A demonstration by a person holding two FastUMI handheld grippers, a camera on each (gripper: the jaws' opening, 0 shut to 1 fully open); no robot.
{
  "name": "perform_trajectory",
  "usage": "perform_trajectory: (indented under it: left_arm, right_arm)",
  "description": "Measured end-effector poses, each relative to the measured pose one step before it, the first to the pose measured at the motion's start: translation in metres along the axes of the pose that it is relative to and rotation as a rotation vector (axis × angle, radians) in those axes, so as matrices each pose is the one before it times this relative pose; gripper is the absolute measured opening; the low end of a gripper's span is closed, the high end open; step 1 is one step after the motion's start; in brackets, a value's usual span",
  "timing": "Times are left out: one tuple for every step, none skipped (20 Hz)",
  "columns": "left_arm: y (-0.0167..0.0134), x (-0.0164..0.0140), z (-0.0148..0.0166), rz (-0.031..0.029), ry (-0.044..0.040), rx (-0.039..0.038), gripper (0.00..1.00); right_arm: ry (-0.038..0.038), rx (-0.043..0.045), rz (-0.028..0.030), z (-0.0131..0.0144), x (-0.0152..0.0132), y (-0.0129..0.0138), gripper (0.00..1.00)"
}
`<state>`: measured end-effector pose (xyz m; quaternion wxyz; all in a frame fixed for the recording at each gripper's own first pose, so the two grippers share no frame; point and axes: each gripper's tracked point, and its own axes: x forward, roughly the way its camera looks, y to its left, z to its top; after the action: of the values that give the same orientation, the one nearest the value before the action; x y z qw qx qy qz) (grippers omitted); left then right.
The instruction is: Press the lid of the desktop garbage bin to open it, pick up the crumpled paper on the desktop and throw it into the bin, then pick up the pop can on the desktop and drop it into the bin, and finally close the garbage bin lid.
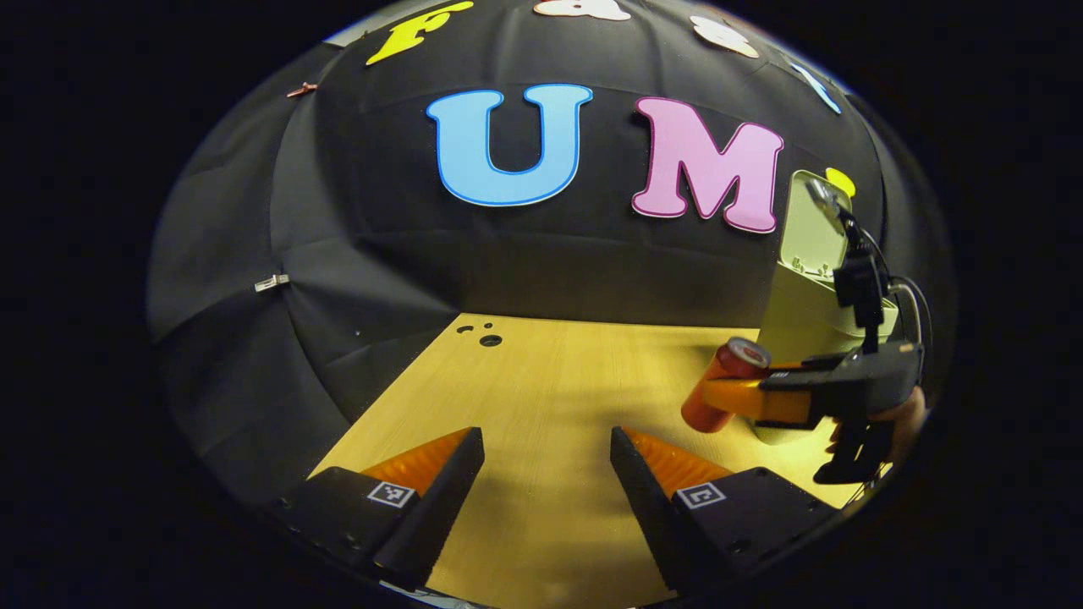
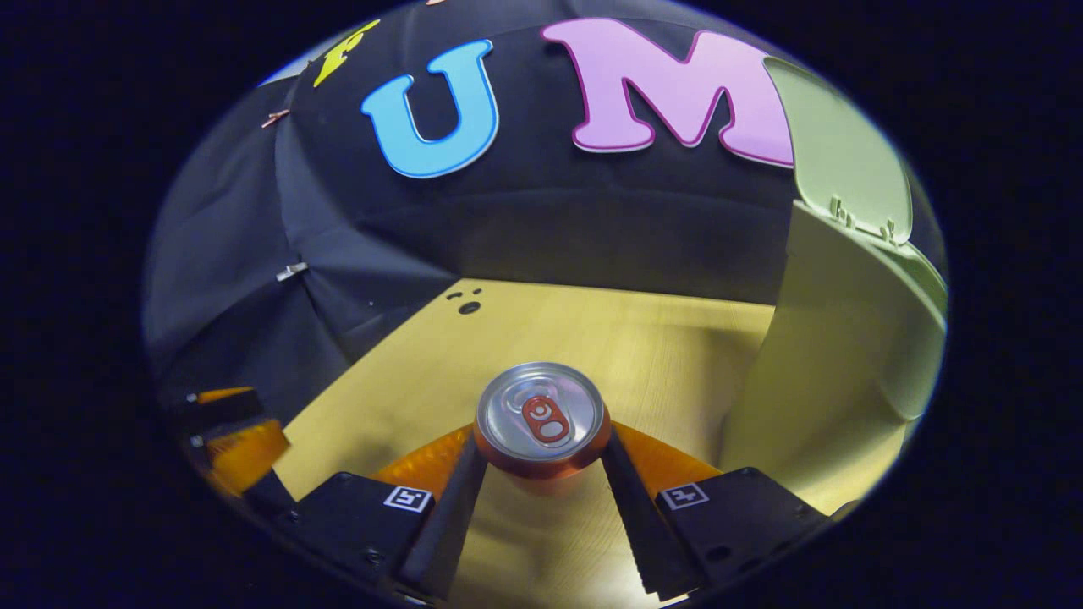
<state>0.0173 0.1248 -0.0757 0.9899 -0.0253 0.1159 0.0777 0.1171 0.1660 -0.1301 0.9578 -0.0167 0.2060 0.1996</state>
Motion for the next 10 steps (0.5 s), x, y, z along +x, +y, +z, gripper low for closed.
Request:
perform_trajectory:
  left_arm:
    - [-0.0009, -0.00294, -0.0031, -0.00947, -0.00185, -0.00512, 0.96]
    - [-0.00075, -0.00236, -0.00352, -0.01227, 0.00104, -0.00462, 0.96]
    - [-0.00174, -0.00234, -0.00465, -0.01536, 0.005, -0.0023, 0.96]
    - [-0.00016, -0.00219, -0.00311, -0.01273, 0.00237, -0.0013, 0.96]
    - [0.00067, -0.00132, -0.00296, -0.01282, 0.00275, -0.00103, 0.96]
    - [-0.00063, -0.0003, -0.00276, -0.01189, 0.00305, 0.00176, 0.96]
    - [0.00001, -0.00037, -0.00273, -0.00774, 0.00181, 0.00651, 0.96]
    - [0.00033, 0.00026, -0.00036, -0.00638, 0.00078, 0.00916, 0.96]
    - [-0.00029, 0.00029, -0.00067, -0.00518, -0.00199, 0.00834, 0.96]
    - [-0.0008, 0.0012, 0.00136, -0.00537, -0.00334, 0.0049, 0.96]
  right_arm:
    - [-0.02319, -0.01145, 0.00265, 0.01247, -0.01248, 0.00237, 0.82]
    - [-0.0219, -0.01125, -0.00013, 0.01281, -0.00995, 0.00211, 0.82]
    - [-0.02454, -0.01451, -0.0034, 0.01317, -0.00753, 0.00093, 0.82]
    - [-0.02577, -0.01433, -0.00458, 0.01318, -0.00837, -0.00018, 0.82]
    - [-0.03119, -0.01061, -0.00502, 0.01521, -0.00661, -0.00072, 0.82]
    - [-0.02755, -0.00657, -0.0069, 0.0147, -0.00711, -0.00183, 0.82]
    - [-0.02408, -0.00268, -0.00999, 0.01342, -0.00642, -0.00366, 0.82]
    - [-0.02284, 0.00261, -0.01373, 0.0124, -0.00536, -0.0054, 0.82]
    - [-0.02079, 0.01311, -0.01352, 0.01106, -0.00563, -0.00641, 0.82]
    - [-0.02445, 0.02594, -0.00912, 0.0118, -0.00562, -0.0056, 0.82]
